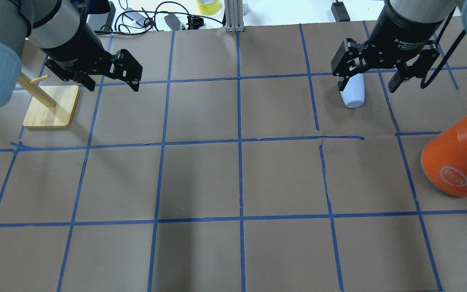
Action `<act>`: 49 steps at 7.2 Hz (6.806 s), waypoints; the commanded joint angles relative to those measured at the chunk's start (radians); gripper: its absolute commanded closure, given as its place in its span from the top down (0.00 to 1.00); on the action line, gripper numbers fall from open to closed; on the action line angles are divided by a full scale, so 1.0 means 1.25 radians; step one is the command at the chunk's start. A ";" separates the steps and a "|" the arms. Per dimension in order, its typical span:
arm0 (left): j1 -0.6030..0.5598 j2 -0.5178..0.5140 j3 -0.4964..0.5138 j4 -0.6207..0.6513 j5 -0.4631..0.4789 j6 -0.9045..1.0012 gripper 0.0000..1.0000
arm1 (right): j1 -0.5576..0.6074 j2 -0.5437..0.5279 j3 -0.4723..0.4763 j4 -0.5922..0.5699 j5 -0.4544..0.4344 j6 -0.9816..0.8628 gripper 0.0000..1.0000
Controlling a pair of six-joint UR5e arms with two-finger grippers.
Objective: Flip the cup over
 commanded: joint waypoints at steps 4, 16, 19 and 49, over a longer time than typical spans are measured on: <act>0.000 0.000 0.000 0.000 0.000 0.000 1.00 | 0.008 -0.001 0.000 -0.004 -0.005 0.002 1.00; 0.001 0.000 0.000 0.002 0.000 0.000 1.00 | -0.013 0.194 0.006 -0.239 -0.054 -0.029 1.00; 0.007 -0.001 0.000 0.002 -0.001 0.000 1.00 | -0.121 0.337 0.006 -0.381 -0.045 -0.115 1.00; 0.009 0.000 0.000 0.001 -0.001 0.000 1.00 | 0.414 0.597 -0.049 -0.803 -0.039 -0.954 0.93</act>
